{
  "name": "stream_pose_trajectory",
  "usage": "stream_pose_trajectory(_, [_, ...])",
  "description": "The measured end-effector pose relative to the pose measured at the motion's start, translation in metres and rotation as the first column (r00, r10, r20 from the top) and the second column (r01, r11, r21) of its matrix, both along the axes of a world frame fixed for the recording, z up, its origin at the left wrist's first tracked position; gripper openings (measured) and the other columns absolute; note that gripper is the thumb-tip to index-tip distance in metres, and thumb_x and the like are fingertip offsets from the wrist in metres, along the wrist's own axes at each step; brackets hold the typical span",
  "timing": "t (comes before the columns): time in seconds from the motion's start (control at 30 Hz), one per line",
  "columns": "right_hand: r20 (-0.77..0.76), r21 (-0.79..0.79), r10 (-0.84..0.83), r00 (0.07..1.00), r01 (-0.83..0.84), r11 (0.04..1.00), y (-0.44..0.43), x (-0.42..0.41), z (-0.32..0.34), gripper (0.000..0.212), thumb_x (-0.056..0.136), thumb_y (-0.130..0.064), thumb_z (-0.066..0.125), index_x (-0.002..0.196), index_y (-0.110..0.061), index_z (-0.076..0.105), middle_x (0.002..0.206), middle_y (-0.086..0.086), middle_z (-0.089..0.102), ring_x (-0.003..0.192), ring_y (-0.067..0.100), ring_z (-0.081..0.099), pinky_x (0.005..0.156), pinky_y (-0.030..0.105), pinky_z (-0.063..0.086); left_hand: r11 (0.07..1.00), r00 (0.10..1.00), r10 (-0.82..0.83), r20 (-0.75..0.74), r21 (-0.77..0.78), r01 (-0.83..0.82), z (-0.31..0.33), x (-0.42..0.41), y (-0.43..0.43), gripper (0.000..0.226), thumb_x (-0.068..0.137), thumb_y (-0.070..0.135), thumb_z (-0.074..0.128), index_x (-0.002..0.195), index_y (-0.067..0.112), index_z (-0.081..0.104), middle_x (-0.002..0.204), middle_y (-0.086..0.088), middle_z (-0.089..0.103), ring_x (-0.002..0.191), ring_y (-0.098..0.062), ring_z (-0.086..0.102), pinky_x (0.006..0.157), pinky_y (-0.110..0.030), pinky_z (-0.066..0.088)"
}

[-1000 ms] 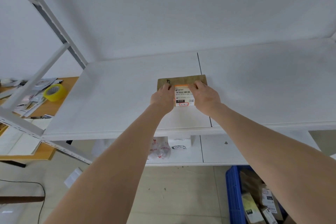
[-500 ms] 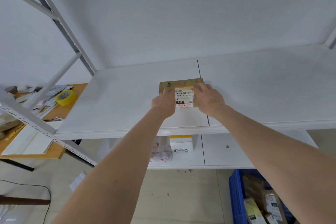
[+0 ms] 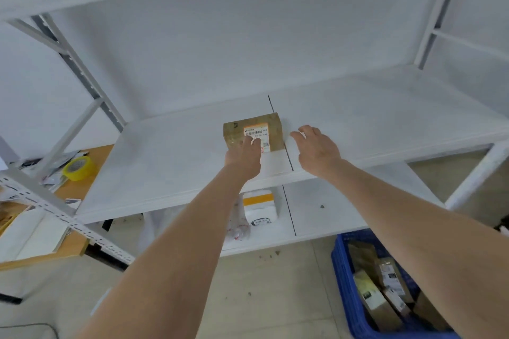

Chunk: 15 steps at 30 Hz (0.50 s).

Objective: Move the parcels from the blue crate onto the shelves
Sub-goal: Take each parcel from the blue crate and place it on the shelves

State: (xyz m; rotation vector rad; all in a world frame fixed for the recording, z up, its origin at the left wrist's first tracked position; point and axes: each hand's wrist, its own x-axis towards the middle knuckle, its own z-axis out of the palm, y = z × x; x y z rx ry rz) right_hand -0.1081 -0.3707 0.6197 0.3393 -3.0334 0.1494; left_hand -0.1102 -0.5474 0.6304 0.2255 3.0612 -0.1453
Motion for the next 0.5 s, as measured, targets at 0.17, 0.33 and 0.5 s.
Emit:
stream_pose_trajectory(0.17, [0.01, -0.001, -0.08, 0.997, 0.08, 0.997, 0.035, 0.055, -0.002, 0.062, 0.092, -0.009, 0.049, 0.148, -0.016, 0.022, 0.151, 0.007, 0.022, 0.139, 0.024, 0.024, 0.105, 0.031, 0.032, 0.993, 0.993, -0.115, 0.011, -0.021, 0.115, -0.004, 0.037, 0.042, 0.056, 0.091, 0.01, 0.046, 0.144, 0.01, 0.027, 0.145, -0.009, 0.029, 0.128, -0.028, 0.04, 0.09, -0.041, 0.046])
stream_pose_trajectory(0.33, [0.045, 0.019, -0.16, 0.986, 0.16, 0.987, 0.094, 0.108, -0.014, 0.061, 0.095, -0.015, 0.047, 0.149, -0.017, 0.02, 0.155, 0.008, 0.017, 0.143, 0.023, 0.016, 0.112, 0.032, 0.024, 0.966, 0.965, -0.258, 0.054, 0.007, 0.258, -0.019, 0.07, 0.108, 0.058, 0.093, 0.014, 0.048, 0.145, 0.012, 0.024, 0.147, -0.01, 0.026, 0.131, -0.027, 0.036, 0.092, -0.042, 0.045])
stream_pose_trajectory(0.5, [0.099, 0.052, -0.249, 0.963, 0.245, 0.968, 0.169, 0.146, -0.034, 0.061, 0.095, -0.017, 0.048, 0.15, -0.015, 0.021, 0.156, 0.009, 0.017, 0.144, 0.026, 0.014, 0.114, 0.035, 0.021, 0.934, 0.93, -0.356, 0.095, 0.007, 0.357, -0.037, 0.096, 0.181, 0.058, 0.092, 0.01, 0.05, 0.144, 0.01, 0.025, 0.143, -0.011, 0.029, 0.126, -0.027, 0.04, 0.087, -0.04, 0.046])
